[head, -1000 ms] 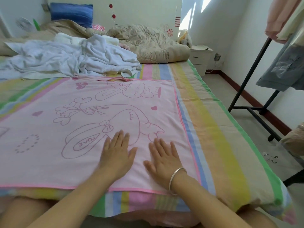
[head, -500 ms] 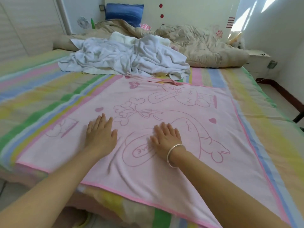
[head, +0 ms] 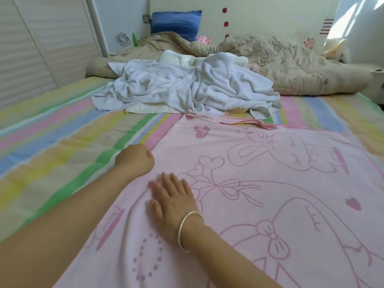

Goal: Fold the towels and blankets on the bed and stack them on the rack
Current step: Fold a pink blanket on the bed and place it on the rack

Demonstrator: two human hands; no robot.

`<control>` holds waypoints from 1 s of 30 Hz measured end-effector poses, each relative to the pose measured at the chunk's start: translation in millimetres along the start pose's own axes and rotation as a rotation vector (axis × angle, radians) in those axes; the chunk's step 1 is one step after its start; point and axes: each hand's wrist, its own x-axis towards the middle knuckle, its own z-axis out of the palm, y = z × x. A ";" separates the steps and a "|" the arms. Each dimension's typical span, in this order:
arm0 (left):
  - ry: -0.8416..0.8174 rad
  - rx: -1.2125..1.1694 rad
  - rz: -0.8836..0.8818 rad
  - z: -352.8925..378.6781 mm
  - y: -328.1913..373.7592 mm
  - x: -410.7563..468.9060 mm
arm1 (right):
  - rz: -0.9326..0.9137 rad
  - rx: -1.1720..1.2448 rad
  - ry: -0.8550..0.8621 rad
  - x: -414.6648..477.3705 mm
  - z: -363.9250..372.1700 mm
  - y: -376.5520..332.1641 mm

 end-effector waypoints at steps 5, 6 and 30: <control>-0.074 -0.050 0.165 -5.4 13.4 35.9 | 0.193 -0.150 -0.068 54.7 25.2 -14.2; -0.100 -0.092 0.191 -8.5 15.9 37.9 | 0.126 -0.155 -0.070 58.4 34.9 -30.4; 0.018 -0.564 0.013 90.2 49.4 213.6 | 0.392 -0.188 0.349 318.1 -65.3 183.7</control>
